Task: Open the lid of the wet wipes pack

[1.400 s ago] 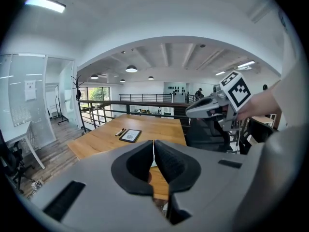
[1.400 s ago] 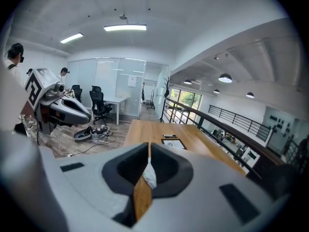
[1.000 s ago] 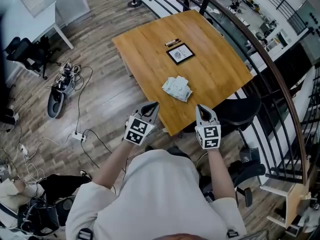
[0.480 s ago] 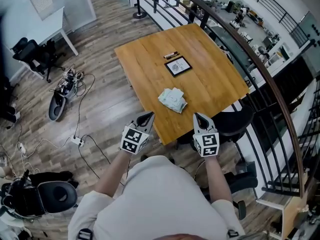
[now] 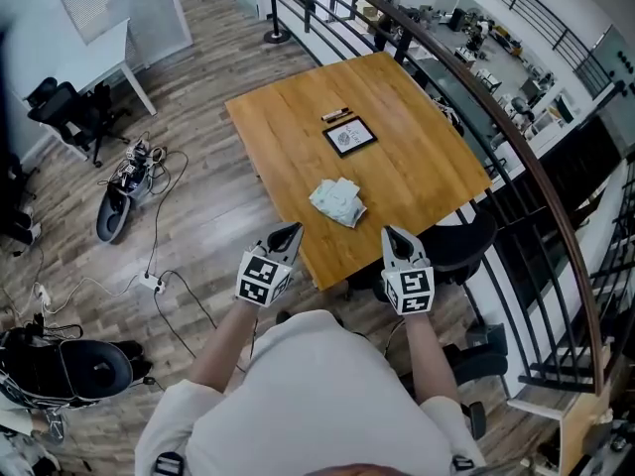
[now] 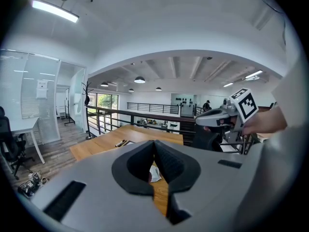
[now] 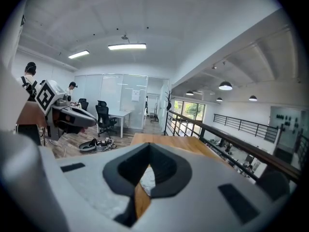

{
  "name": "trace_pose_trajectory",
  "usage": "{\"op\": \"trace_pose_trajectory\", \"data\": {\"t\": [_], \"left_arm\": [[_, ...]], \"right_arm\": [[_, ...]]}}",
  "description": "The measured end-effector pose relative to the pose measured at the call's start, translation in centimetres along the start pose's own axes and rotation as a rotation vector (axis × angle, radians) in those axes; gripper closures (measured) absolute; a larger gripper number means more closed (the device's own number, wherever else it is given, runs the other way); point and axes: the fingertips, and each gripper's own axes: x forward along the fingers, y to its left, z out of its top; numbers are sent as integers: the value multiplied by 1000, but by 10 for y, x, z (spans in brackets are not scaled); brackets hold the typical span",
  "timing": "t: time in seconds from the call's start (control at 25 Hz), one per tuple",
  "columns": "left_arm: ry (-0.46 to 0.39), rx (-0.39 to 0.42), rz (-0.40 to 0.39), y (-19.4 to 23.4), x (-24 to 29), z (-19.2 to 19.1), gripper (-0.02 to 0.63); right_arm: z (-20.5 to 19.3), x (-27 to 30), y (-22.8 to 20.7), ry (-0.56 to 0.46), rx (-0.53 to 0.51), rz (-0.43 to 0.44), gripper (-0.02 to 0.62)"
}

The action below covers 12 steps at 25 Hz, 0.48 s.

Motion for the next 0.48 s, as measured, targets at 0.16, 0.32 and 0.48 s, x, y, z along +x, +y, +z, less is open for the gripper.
{"op": "trace_pose_trajectory", "data": {"t": [0.16, 0.32, 0.48], "left_arm": [[-3, -6, 3, -7, -1, -2, 612], [-1, -6, 7, -9, -2, -4, 612], [4, 3, 14, -9, -1, -6, 612]], "right_arm": [[-2, -4, 1, -4, 3, 6, 594], [-4, -6, 1, -2, -1, 8, 594], [-5, -5, 0, -3, -4, 8, 594]]}}
